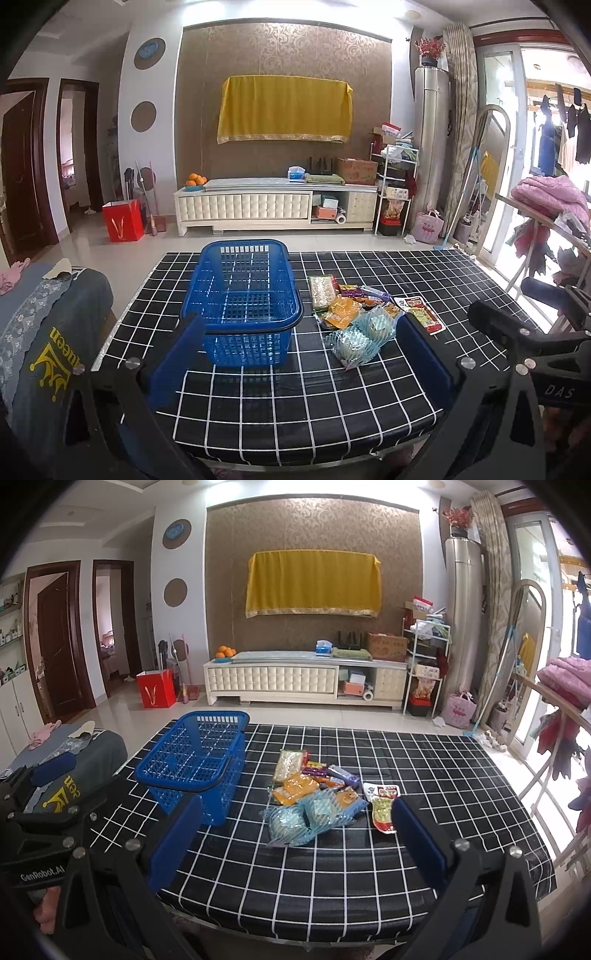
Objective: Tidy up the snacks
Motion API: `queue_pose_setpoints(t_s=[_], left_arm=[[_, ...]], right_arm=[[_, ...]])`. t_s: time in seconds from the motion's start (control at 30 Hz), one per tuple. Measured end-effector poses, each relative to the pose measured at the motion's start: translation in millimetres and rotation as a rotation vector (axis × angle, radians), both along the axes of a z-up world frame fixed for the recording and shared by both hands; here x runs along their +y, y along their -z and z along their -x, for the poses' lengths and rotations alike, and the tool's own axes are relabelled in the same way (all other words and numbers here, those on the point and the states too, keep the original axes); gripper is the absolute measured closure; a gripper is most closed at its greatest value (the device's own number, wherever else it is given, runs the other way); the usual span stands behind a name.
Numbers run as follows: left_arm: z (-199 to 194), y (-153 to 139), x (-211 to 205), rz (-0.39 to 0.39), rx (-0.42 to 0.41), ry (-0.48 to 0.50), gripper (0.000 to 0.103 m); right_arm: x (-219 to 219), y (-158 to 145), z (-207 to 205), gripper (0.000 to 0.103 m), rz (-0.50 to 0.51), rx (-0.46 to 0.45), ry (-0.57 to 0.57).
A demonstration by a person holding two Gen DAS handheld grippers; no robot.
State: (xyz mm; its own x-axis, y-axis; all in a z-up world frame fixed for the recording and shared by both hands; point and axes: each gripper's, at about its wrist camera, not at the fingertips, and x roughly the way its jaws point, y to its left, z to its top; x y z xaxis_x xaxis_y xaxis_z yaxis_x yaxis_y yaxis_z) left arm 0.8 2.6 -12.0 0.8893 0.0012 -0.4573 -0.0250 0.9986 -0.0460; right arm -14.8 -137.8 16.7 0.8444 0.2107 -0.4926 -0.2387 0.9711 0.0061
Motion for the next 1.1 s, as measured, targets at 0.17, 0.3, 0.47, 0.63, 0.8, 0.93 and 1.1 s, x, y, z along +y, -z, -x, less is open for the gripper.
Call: queue_pose_setpoints(t_s=[0.17, 0.3, 0.47, 0.63, 0.8, 0.93, 1.1], left_arm=[[1, 2, 1, 0.004, 0.005, 0.002, 0.0], [0, 2, 0, 0.004, 0.004, 0.003, 0.0], [0, 1, -2, 0.007, 0.004, 0.003, 0.0], [-1, 0, -4, 0.001, 0.003, 0.004, 0.0], [-7, -8, -8, -0.003, -0.005, 0.014, 0.0], [-18, -14, -14, 0.001, -0.01, 0.02, 0.0], [-40, -17, -38, -0.042, -0.008, 0.061, 0.0]], right_arm=[[-1, -1, -1, 0.0, 0.002, 0.003, 0.001], [-2, -1, -1, 0.0, 0.002, 0.003, 0.002], [-2, -1, 0, 0.0, 0.005, 0.0, 0.005], [-2, -1, 0, 0.0, 0.007, 0.002, 0.004], [-6, -6, -2, 0.0, 0.001, -0.006, 0.0], [-15, -13, -13, 0.0, -0.003, -0.007, 0.001], [-26, -17, -40, 0.0, 0.03, -0.004, 0.063]])
